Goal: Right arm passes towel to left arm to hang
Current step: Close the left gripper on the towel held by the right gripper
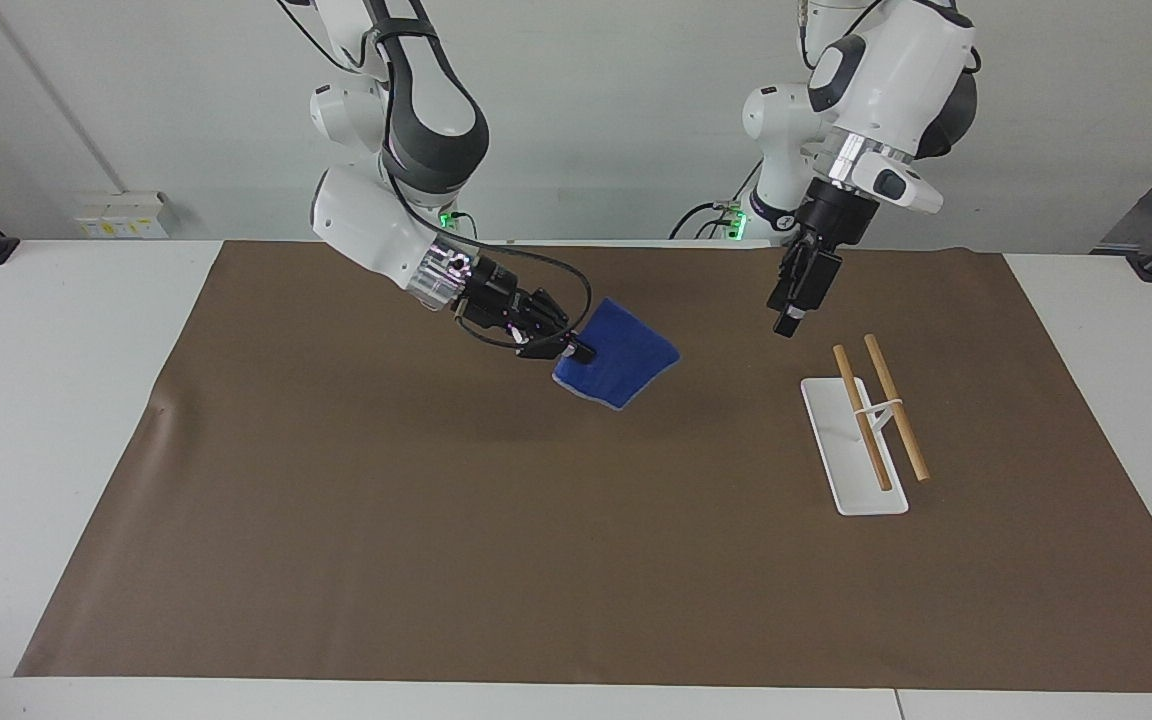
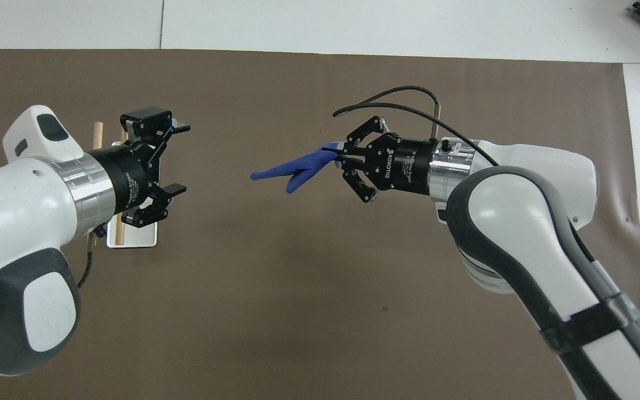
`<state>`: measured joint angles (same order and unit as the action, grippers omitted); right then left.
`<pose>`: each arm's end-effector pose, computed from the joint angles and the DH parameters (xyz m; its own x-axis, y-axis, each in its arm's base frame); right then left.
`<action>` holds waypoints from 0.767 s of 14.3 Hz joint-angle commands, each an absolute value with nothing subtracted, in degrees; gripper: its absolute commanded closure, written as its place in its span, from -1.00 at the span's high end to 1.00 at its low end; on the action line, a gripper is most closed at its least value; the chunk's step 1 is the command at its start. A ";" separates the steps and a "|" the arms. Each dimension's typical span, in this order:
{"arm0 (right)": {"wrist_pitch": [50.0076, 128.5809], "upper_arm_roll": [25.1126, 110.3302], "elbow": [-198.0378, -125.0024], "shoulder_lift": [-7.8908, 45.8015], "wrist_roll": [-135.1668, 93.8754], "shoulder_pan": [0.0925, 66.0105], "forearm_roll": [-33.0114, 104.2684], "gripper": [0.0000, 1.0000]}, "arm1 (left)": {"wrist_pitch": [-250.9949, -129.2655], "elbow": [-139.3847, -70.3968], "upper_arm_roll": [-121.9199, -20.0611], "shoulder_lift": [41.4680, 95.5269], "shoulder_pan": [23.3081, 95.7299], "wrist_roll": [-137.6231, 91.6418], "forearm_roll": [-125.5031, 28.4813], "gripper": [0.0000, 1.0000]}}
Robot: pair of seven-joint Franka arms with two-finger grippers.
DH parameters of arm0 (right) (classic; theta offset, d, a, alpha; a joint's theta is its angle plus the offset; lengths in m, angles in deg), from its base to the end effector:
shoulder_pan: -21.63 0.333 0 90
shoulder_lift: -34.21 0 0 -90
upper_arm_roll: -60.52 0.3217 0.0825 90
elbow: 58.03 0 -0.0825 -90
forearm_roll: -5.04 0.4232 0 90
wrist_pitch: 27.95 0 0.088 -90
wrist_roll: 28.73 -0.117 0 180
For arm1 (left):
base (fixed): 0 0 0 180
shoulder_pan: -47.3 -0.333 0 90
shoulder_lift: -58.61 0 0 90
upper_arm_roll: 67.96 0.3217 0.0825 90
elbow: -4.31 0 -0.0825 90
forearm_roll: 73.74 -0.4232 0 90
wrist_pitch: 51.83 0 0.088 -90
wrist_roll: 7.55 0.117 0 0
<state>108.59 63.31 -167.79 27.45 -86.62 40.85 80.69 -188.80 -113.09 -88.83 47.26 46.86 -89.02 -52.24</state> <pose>0.6096 0.2627 0.4592 0.2201 -0.5356 -0.8153 -0.9341 0.1252 -0.3344 0.5429 -0.2216 0.5644 0.3552 0.9105 -0.2117 0.8354 -0.2076 0.5089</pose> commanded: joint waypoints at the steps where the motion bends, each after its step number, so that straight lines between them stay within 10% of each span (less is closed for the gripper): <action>1: 112.40 63.42 -167.28 27.44 -89.11 43.50 85.27 -1.00 | -192.27 -116.53 -91.50 45.95 46.60 -94.19 -51.06 1.00; 11: 113.99 63.42 -166.75 27.18 -88.94 46.68 85.46 -1.00 | -207.65 -118.04 -95.65 52.36 46.60 -97.73 -51.23 1.00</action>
